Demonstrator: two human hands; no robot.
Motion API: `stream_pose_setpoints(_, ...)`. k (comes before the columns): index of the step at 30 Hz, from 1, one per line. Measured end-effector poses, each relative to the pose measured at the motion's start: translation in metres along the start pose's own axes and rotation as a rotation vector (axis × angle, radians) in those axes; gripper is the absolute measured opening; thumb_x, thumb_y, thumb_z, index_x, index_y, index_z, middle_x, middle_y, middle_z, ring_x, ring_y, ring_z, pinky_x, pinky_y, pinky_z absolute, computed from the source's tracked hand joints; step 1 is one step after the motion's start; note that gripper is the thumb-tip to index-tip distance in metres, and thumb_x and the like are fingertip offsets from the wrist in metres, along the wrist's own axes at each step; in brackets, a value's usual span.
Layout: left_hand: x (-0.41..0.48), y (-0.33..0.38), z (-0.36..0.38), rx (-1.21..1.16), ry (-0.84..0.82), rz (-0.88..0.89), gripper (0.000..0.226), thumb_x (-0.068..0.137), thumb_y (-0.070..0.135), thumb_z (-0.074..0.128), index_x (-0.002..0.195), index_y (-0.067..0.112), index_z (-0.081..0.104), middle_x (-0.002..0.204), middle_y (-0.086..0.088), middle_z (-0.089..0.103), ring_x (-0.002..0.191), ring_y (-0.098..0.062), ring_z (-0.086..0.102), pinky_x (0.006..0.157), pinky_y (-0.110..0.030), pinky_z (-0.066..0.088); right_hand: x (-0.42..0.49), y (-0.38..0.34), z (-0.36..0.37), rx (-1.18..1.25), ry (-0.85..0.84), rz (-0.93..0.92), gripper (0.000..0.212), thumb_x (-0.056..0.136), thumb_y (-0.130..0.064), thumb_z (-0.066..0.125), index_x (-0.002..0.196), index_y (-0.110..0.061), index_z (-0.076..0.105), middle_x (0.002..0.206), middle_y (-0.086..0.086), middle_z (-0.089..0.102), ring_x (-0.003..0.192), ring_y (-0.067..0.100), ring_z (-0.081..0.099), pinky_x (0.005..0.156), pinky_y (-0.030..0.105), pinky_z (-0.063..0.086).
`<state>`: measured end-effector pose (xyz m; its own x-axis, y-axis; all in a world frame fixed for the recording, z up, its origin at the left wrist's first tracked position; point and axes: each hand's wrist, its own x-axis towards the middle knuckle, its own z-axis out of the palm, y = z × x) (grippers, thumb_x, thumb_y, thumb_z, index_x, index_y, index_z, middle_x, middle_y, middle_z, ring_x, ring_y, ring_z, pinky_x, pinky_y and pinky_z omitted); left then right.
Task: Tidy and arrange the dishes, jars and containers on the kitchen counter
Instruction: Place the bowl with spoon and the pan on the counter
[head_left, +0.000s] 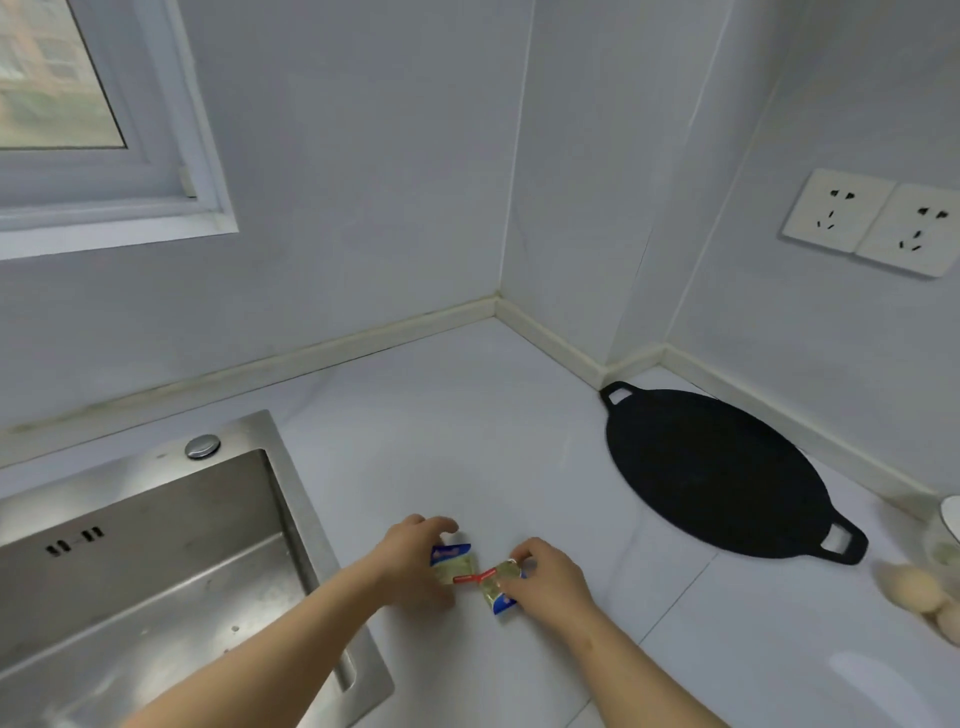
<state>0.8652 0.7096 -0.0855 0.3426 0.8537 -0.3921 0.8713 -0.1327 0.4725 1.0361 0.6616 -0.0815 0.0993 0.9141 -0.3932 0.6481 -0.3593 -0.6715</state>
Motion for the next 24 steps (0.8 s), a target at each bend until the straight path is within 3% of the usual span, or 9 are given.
stream_pose_setpoints(2,-0.001,-0.003,0.000,-0.017,0.038,0.009,0.061,0.076,0.026,0.073,0.131,0.023,0.047,0.119,0.001,0.045,0.104,-0.015,0.050,0.086,-0.017,0.041,0.002,0.004,-0.003,0.047,0.026,0.017,0.007,0.088,-0.017,0.057,0.092,-0.019,0.052,0.094,-0.005,0.055,0.075,0.004,0.048,0.051,0.001,0.036)
stream_pose_setpoints(4,-0.001,-0.005,0.000,-0.005,0.079,0.027,0.051,0.076,0.027,0.071,0.125,0.023,0.054,0.107,0.005,0.044,0.094,-0.010,0.046,0.079,-0.014,0.036,0.003,0.006,-0.003,0.080,0.035,0.049,0.006,0.089,-0.015,0.055,0.087,-0.019,0.051,0.084,-0.007,0.052,0.068,0.001,0.046,0.048,0.004,0.037)
stream_pose_setpoints(9,-0.004,-0.004,0.004,-0.023,0.130,0.044,0.049,0.078,0.027,0.071,0.124,0.024,0.055,0.104,0.007,0.042,0.093,-0.008,0.044,0.082,-0.014,0.038,0.005,0.009,-0.004,0.119,0.052,0.129,0.023,0.094,-0.014,0.047,0.072,-0.020,0.043,0.081,-0.005,0.050,0.065,0.001,0.044,0.049,0.011,0.032)
stream_pose_setpoints(13,-0.007,-0.004,0.009,-0.040,0.164,0.037,0.050,0.077,0.026,0.071,0.124,0.024,0.055,0.103,0.006,0.041,0.091,-0.009,0.043,0.081,-0.014,0.037,0.003,0.011,-0.004,0.112,0.185,0.164,0.005,0.095,-0.013,0.040,0.097,-0.014,0.043,0.104,0.003,0.046,0.082,0.016,0.050,0.069,0.024,0.042)
stream_pose_setpoints(16,-0.008,-0.003,0.011,-0.053,0.176,0.027,0.052,0.076,0.026,0.071,0.125,0.025,0.054,0.104,0.006,0.040,0.093,-0.010,0.043,0.082,-0.015,0.037,0.004,0.006,-0.008,0.166,0.160,0.116,0.040,0.092,-0.014,0.042,0.130,-0.024,0.040,0.133,0.004,0.033,0.105,0.024,0.051,0.086,0.030,0.045)
stream_pose_setpoints(19,-0.009,-0.001,0.013,-0.033,0.145,0.030,0.053,0.077,0.029,0.072,0.126,0.026,0.053,0.109,0.004,0.041,0.095,-0.011,0.043,0.090,-0.018,0.040,0.010,-0.003,-0.015,-0.118,-0.011,0.002,0.057,0.087,-0.020,0.052,0.139,-0.035,0.036,0.149,-0.003,0.020,0.132,0.026,0.027,0.100,0.028,0.033)
stream_pose_setpoints(21,-0.009,0.001,0.013,-0.023,0.136,0.039,0.052,0.078,0.033,0.071,0.127,0.026,0.053,0.111,0.003,0.041,0.096,-0.011,0.043,0.093,-0.021,0.041,0.011,-0.003,-0.016,-0.312,-0.076,-0.048,0.047,0.086,-0.021,0.052,0.131,-0.034,0.046,0.143,-0.004,0.032,0.129,0.025,0.029,0.100,0.031,0.036)
stream_pose_setpoints(24,-0.006,0.007,0.015,-0.003,0.154,0.034,0.049,0.079,0.037,0.070,0.124,0.026,0.055,0.104,0.006,0.041,0.095,-0.011,0.045,0.091,-0.021,0.042,0.008,0.006,-0.017,-0.345,-0.006,-0.017,0.010,0.087,-0.021,0.050,0.094,-0.027,0.053,0.111,-0.004,0.057,0.106,0.018,0.049,0.084,0.027,0.043)
